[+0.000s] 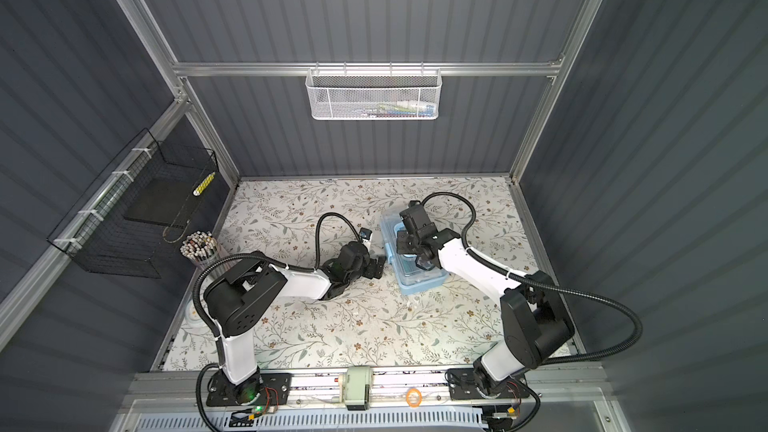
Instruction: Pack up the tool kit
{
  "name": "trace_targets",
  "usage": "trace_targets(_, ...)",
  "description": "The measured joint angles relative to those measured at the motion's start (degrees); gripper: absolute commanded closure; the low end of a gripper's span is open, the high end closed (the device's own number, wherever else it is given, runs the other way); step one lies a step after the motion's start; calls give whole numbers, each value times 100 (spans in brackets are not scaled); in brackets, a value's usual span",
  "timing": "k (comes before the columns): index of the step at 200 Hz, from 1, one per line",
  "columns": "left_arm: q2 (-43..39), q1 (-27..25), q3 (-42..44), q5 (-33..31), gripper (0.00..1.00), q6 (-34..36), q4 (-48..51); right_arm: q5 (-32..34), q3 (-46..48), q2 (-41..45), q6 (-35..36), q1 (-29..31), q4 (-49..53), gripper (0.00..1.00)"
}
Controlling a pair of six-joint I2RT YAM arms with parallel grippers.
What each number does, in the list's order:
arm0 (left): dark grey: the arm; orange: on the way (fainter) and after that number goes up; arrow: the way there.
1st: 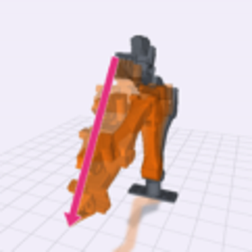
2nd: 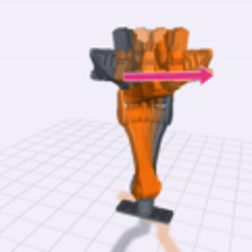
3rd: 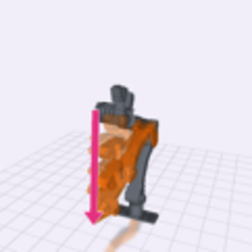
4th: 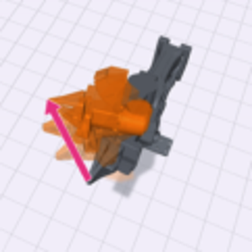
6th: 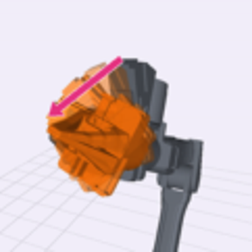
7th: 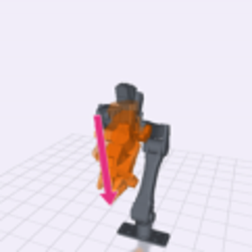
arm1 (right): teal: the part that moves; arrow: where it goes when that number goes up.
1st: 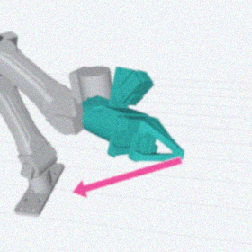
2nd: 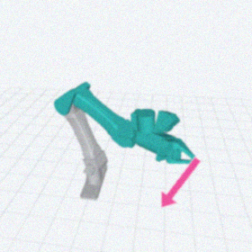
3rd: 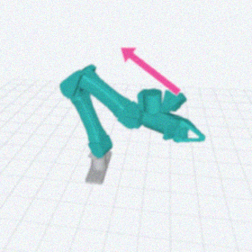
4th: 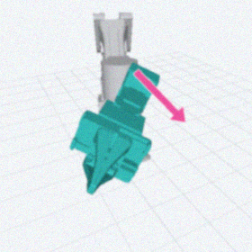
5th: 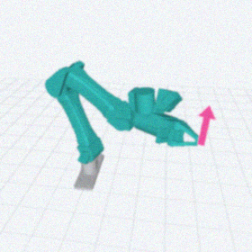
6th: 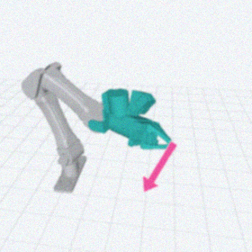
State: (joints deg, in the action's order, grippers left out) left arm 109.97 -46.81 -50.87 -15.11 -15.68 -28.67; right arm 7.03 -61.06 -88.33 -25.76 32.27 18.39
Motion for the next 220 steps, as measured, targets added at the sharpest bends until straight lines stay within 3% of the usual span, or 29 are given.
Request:
trace_targets(149, 280, 15, -275, 66, 4, 17, 57, -33, 160, 63, -114, 0, -243, 99)
trace_targets(185, 278, 15, -275, 37, 2, 17, 66, -11, 157, 74, -175, 2, -234, 90)
trace_targets(207, 240, 15, -256, -26, 0, 17, 90, 105, 131, 90, -256, 4, -168, 78)
trace_targets(220, 151, 13, -223, -52, 0, 17, 136, 79, 109, 142, -330, 17, -199, 60)
